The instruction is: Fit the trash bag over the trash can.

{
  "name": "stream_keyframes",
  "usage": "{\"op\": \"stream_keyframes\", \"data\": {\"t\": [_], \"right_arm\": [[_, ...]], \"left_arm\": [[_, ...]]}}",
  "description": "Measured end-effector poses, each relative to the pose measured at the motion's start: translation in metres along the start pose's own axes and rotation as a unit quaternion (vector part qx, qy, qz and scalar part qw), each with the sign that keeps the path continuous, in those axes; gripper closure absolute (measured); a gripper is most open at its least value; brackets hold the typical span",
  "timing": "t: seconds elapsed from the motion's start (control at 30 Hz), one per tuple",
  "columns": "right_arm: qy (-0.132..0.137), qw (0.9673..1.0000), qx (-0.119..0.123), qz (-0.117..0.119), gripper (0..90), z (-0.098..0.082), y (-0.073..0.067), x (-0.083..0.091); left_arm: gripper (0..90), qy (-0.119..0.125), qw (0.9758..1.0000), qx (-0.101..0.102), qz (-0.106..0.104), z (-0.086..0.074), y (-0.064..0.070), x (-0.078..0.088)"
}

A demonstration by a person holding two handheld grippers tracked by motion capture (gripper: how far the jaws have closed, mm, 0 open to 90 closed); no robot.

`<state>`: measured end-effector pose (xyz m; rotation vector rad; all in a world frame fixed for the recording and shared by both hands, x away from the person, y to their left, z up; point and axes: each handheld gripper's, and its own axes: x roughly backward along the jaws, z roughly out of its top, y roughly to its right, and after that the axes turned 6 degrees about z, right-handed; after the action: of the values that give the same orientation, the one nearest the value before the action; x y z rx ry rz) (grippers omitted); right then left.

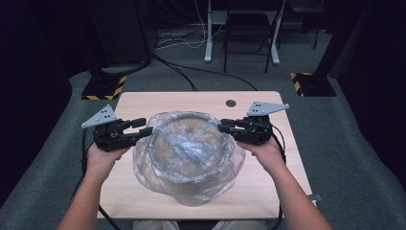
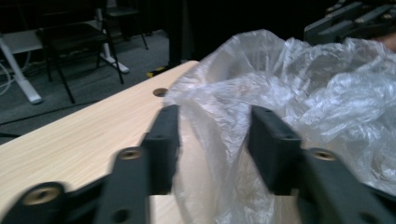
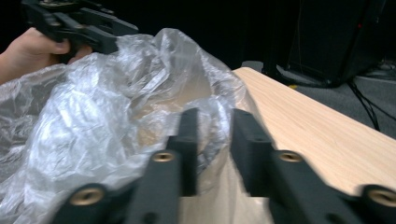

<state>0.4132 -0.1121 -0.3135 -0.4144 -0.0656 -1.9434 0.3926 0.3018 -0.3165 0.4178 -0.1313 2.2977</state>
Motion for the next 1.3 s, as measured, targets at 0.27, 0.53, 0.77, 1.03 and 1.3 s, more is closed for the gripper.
{"op": "stream_keyframes", "data": {"t": [0.27, 0.53, 0.77, 1.03, 1.3], "right_arm": [[0.002, 0.9992, 0.018, -0.034, 90.0, 0.001, -0.001, 0.001], [-0.011, 0.9989, 0.010, -0.044, 90.0, -0.012, 0.002, -0.001], [-0.019, 0.9989, 0.003, -0.044, 90.0, -0.022, 0.001, 0.000], [-0.003, 0.9980, 0.008, -0.062, 74.6, -0.022, -0.003, 0.012], [0.021, 0.9967, 0.026, -0.074, 63.8, -0.009, -0.013, 0.036]], "left_arm": [[84.5, -0.016, 0.9999, -0.007, -0.002, -0.004, 0.001, -0.012], [89.3, -0.039, 0.9991, -0.010, -0.013, -0.018, 0.002, -0.014], [89.4, -0.046, 0.9988, -0.003, -0.015, -0.028, 0.001, -0.012], [68.8, -0.034, 0.9994, 0.000, 0.010, -0.025, 0.002, -0.003], [52.8, -0.010, 0.9995, 0.005, 0.030, -0.010, 0.001, 0.021]]}}
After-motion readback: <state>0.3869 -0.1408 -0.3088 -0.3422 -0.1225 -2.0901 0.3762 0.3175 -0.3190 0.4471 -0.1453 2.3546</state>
